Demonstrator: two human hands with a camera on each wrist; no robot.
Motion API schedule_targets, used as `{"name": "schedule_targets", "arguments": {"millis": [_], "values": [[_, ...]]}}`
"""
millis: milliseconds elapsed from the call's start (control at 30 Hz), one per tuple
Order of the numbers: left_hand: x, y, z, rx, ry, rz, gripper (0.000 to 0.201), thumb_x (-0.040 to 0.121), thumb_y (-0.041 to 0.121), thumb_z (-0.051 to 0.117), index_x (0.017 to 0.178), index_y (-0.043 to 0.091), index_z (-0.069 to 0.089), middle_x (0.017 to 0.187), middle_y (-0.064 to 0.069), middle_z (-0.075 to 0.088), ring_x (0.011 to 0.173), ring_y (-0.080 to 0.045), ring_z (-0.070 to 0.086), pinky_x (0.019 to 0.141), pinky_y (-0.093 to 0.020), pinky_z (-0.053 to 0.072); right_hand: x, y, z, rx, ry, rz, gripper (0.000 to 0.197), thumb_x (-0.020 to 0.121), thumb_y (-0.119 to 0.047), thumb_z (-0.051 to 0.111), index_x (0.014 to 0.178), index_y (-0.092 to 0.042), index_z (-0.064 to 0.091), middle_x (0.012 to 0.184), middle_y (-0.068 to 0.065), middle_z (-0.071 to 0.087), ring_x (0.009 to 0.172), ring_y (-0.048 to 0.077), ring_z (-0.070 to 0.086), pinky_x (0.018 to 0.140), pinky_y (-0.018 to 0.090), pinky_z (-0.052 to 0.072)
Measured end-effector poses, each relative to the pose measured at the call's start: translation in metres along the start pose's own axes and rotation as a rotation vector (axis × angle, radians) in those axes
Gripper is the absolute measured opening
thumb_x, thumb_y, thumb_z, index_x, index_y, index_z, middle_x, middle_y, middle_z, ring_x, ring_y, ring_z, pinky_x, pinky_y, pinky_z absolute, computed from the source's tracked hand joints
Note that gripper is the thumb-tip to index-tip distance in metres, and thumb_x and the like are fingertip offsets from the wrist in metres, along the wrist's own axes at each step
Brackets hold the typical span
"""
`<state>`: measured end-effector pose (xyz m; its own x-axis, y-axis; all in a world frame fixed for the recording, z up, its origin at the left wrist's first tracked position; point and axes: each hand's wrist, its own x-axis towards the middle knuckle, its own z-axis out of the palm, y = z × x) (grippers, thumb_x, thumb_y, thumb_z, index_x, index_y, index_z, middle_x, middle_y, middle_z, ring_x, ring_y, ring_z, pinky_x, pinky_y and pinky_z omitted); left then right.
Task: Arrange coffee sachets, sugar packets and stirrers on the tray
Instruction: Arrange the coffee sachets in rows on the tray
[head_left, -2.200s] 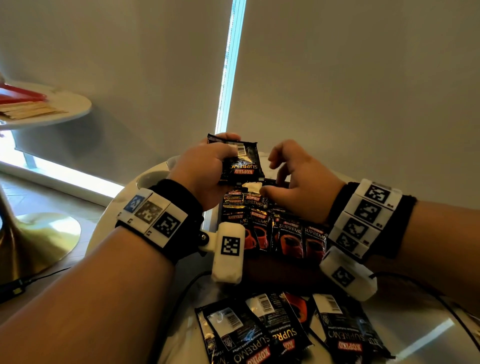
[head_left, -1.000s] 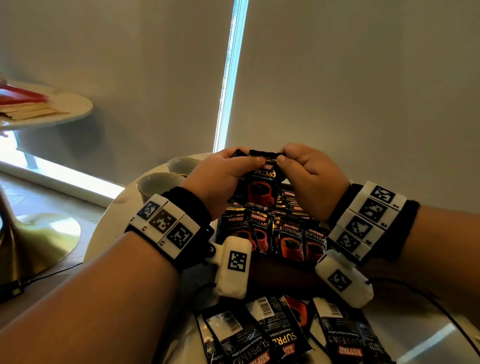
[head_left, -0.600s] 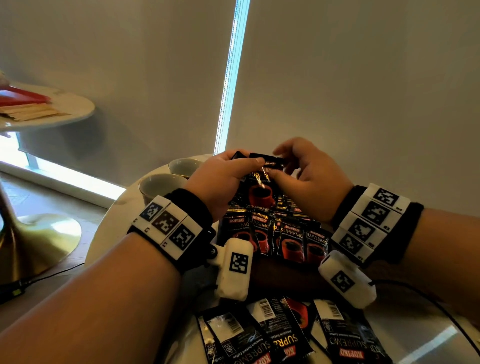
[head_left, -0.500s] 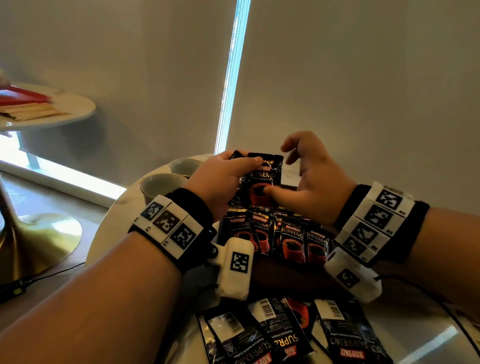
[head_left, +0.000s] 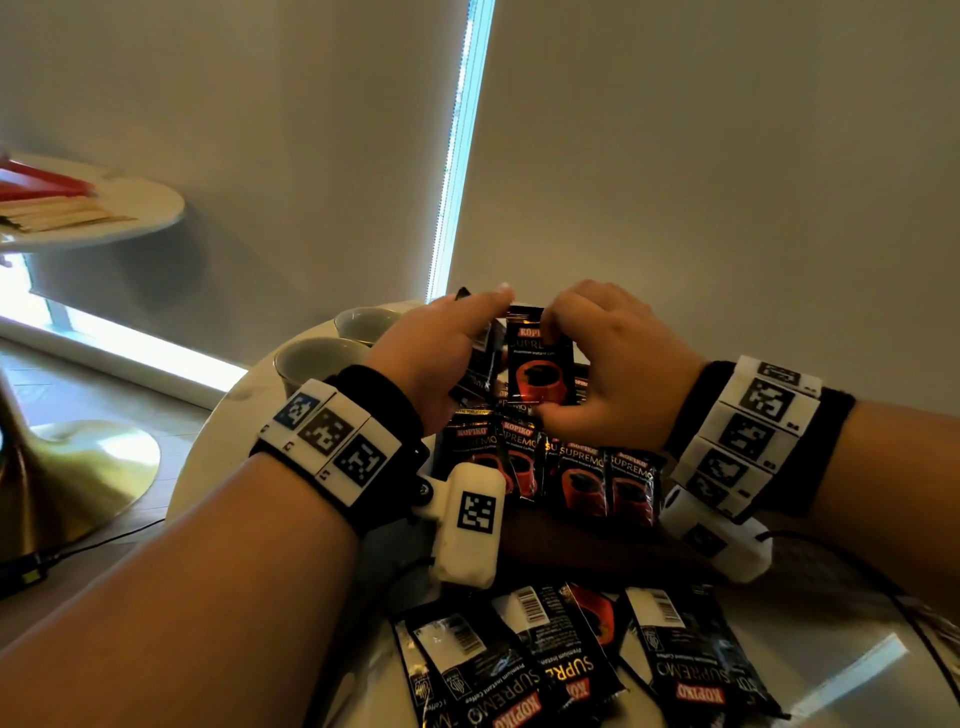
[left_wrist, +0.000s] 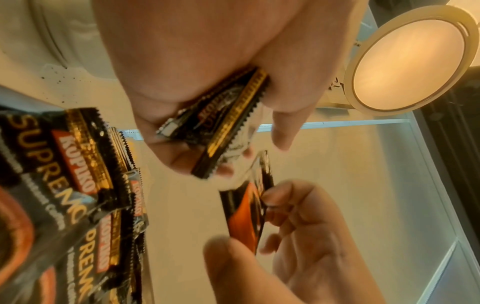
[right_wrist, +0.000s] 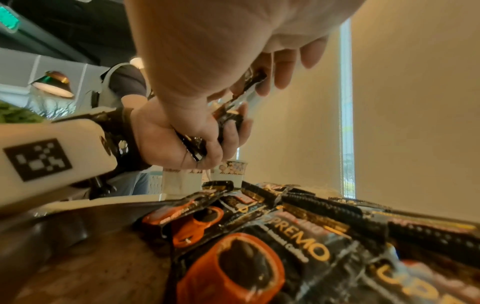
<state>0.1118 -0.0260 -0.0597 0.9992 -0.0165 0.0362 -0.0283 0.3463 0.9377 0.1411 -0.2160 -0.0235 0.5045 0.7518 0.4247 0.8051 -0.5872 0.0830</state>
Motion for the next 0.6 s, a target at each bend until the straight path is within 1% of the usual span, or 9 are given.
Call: {"name": "schedule_targets", "arguments": {"millis": [33,67,100,167,200,233,300,433,600], "values": [[0.001,0.001,-0.002,-0.017,0.044,0.013,0.035,0.098,0.043,0.063,0.113,0.011,0.062,0.100,-0.015,0.068,0.081,-0.026,0.069,0.066,-0.038,0.058,-0.001,0.002,-0.002,0.043,-0.029,0.029,0.052,0.065,-0.058,0.062,0.100,-0.022,0.050,0.099,-0.003,0.053,0.089,0.018,0.051,0.081,0.037,0.051],[0.003,0.003,-0.004,-0.052,0.076,0.030,0.032,0.098,0.045,0.061,0.107,0.014,0.062,0.097,-0.010,0.065,0.076,-0.019,0.065,0.060,-0.034,0.053,-0.002,0.003,-0.005,0.083,-0.068,0.064,0.053,0.063,-0.060,0.063,0.101,-0.024,0.049,0.099,-0.004,0.052,0.089,0.017,0.051,0.079,0.037,0.053],[0.004,0.004,-0.006,-0.097,0.093,0.043,0.030,0.099,0.045,0.059,0.104,0.016,0.062,0.095,-0.007,0.063,0.072,-0.017,0.063,0.058,-0.032,0.051,-0.003,0.005,-0.006,0.113,-0.113,0.099,0.055,0.063,-0.060,0.065,0.101,-0.025,0.049,0.100,-0.005,0.053,0.089,0.016,0.052,0.078,0.036,0.055],[0.006,0.006,-0.007,-0.173,0.116,0.057,0.028,0.101,0.043,0.057,0.101,0.016,0.060,0.092,-0.006,0.062,0.067,-0.015,0.061,0.055,-0.029,0.050,-0.006,0.004,-0.007,0.124,-0.241,0.152,0.056,0.065,-0.056,0.074,0.106,-0.025,0.051,0.102,-0.009,0.052,0.091,0.012,0.053,0.080,0.032,0.056],[0.006,0.007,-0.006,-0.193,0.124,0.062,0.027,0.102,0.042,0.056,0.100,0.015,0.059,0.089,-0.006,0.062,0.066,-0.015,0.061,0.055,-0.029,0.050,-0.008,0.002,-0.006,0.094,-0.313,0.153,0.055,0.068,-0.053,0.077,0.109,-0.026,0.052,0.103,-0.012,0.051,0.092,0.008,0.053,0.081,0.029,0.055],[0.005,0.007,-0.006,-0.205,0.128,0.064,0.026,0.102,0.041,0.055,0.099,0.015,0.059,0.087,-0.006,0.062,0.064,-0.014,0.061,0.054,-0.028,0.049,-0.010,-0.001,-0.003,0.059,-0.373,0.134,0.055,0.070,-0.051,0.079,0.110,-0.027,0.052,0.104,-0.013,0.050,0.092,0.005,0.051,0.081,0.027,0.055],[0.003,0.009,-0.005,-0.221,0.123,0.065,0.025,0.103,0.039,0.054,0.098,0.015,0.058,0.084,-0.005,0.062,0.063,-0.014,0.060,0.055,-0.028,0.049,-0.011,-0.006,0.002,0.021,-0.458,0.086,0.053,0.070,-0.053,0.079,0.109,-0.031,0.050,0.105,-0.014,0.050,0.091,0.004,0.051,0.081,0.028,0.056],[0.001,0.009,-0.004,-0.230,0.119,0.063,0.025,0.104,0.038,0.052,0.099,0.015,0.058,0.085,-0.006,0.061,0.064,-0.015,0.060,0.055,-0.026,0.050,-0.005,-0.014,0.006,-0.014,-0.517,0.061,0.054,0.069,-0.059,0.077,0.109,-0.032,0.052,0.106,-0.011,0.051,0.093,0.009,0.053,0.082,0.032,0.056],[0.000,0.009,-0.003,-0.236,0.118,0.069,0.026,0.104,0.039,0.051,0.100,0.014,0.059,0.088,-0.007,0.062,0.067,-0.015,0.060,0.056,-0.028,0.050,-0.003,-0.019,0.012,-0.069,-0.567,0.035,0.055,0.068,-0.065,0.075,0.107,-0.034,0.053,0.102,-0.015,0.051,0.096,0.008,0.051,0.084,0.032,0.055]]}}
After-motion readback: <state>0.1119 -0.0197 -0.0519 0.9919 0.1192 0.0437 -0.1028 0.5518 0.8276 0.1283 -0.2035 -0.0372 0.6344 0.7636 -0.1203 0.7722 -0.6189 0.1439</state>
